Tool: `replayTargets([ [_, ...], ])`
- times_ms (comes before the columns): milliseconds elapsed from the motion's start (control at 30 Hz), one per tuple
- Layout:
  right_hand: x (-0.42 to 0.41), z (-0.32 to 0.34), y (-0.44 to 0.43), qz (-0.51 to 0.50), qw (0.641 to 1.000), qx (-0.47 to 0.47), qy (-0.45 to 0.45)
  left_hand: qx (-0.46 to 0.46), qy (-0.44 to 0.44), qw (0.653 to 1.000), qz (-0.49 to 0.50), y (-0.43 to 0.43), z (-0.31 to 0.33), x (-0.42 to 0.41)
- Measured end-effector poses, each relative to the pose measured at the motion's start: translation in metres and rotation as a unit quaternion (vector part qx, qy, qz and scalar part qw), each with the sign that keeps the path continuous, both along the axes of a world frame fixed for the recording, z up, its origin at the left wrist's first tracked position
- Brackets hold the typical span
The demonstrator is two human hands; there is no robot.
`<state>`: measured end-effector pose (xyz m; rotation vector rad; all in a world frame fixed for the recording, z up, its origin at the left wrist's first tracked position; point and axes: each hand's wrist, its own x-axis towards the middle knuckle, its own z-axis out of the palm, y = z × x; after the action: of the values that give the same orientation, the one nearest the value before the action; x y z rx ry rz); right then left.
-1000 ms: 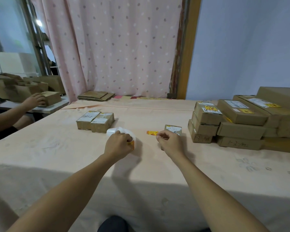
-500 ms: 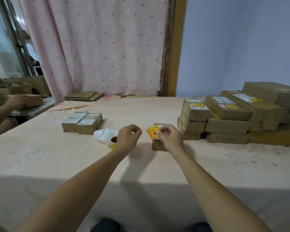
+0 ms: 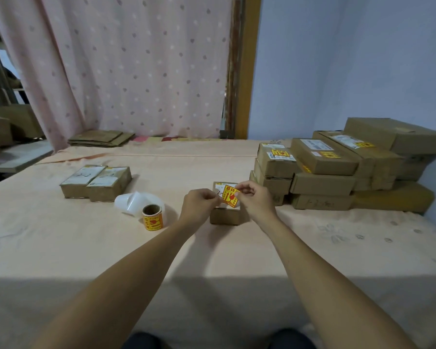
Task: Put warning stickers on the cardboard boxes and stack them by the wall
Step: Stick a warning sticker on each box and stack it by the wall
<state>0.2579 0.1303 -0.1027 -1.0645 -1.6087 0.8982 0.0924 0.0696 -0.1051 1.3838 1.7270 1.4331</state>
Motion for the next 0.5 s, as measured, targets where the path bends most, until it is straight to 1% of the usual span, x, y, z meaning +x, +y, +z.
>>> replayTargets([
  [67, -0.003, 0.001, 0.004, 0.001, 1.0, -0.002, 0.002, 0.002, 0.012, 1.0, 0.009, 0.002, 0.0, 0.003],
  [167, -0.007, 0.001, 0.011, 0.0, 1.0, -0.011, -0.018, -0.007, 0.024, 1.0, 0.013, 0.004, 0.0, 0.005],
  [367, -0.011, 0.006, 0.021, -0.004, 0.998, -0.025, -0.051, -0.029, -0.02, 0.999, 0.029, 0.012, 0.0, 0.006],
  [500, -0.012, 0.004, 0.025, -0.016, 0.996, -0.03, -0.08, -0.026, 0.013, 0.999, 0.036, 0.014, 0.0, 0.008],
])
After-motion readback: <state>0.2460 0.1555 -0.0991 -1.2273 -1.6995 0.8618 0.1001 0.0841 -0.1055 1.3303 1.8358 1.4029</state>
